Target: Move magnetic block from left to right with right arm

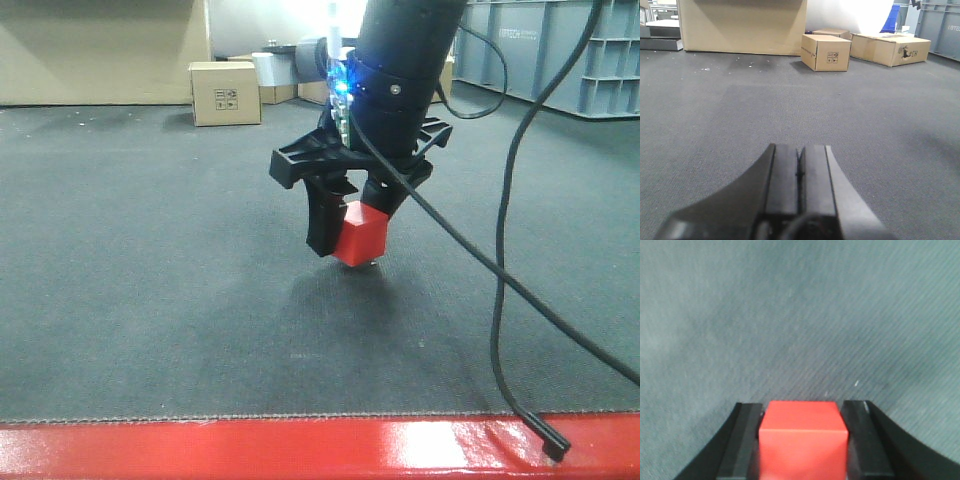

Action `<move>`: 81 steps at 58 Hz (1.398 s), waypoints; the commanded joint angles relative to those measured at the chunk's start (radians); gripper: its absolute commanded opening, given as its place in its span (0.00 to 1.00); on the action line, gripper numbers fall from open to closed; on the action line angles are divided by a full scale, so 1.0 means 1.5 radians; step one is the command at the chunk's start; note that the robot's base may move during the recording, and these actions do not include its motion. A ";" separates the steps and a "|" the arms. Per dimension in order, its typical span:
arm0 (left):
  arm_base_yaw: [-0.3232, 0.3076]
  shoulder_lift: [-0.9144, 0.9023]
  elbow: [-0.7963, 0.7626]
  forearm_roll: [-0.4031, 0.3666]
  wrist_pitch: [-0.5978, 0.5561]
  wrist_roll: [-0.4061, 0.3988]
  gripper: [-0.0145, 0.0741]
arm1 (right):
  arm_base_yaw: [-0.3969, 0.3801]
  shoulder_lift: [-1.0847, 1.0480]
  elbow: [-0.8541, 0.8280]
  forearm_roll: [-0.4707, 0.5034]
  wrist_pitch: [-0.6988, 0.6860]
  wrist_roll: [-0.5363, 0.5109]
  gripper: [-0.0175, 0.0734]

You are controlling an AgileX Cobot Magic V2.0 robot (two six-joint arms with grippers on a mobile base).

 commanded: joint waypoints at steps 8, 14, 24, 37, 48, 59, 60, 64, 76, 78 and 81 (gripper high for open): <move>0.000 -0.005 0.005 -0.003 -0.056 -0.004 0.02 | -0.002 -0.044 -0.023 -0.002 -0.014 -0.004 0.90; 0.000 -0.005 0.005 -0.003 -0.056 -0.004 0.02 | -0.003 -0.056 -0.023 -0.002 -0.014 0.001 0.86; 0.000 -0.005 0.005 -0.003 -0.056 -0.004 0.02 | -0.003 -0.121 -0.023 -0.003 -0.022 0.016 0.70; 0.000 -0.005 0.005 -0.003 -0.056 -0.004 0.02 | -0.003 -0.256 0.001 -0.003 -0.027 0.016 0.29; 0.000 -0.005 0.005 -0.003 -0.056 -0.004 0.02 | -0.003 -0.418 0.118 -0.003 -0.099 0.025 0.26; 0.000 -0.005 0.005 -0.003 -0.056 -0.004 0.02 | -0.003 -0.615 0.295 -0.003 -0.206 0.025 0.26; 0.000 -0.005 0.005 -0.003 -0.056 -0.004 0.02 | -0.003 -0.629 0.317 -0.003 -0.218 0.025 0.26; 0.000 -0.005 0.005 -0.003 -0.056 -0.004 0.02 | -0.003 -0.701 0.378 -0.002 -0.250 0.025 0.26; 0.000 -0.005 0.005 -0.003 -0.056 -0.004 0.02 | -0.003 -0.879 0.539 -0.002 -0.292 0.025 0.26; 0.000 -0.005 0.005 -0.003 -0.056 -0.004 0.02 | -0.003 -0.901 0.557 -0.002 -0.292 0.025 0.26; 0.000 -0.005 0.005 -0.003 -0.056 -0.004 0.02 | -0.003 -0.927 0.578 -0.002 -0.291 0.025 0.26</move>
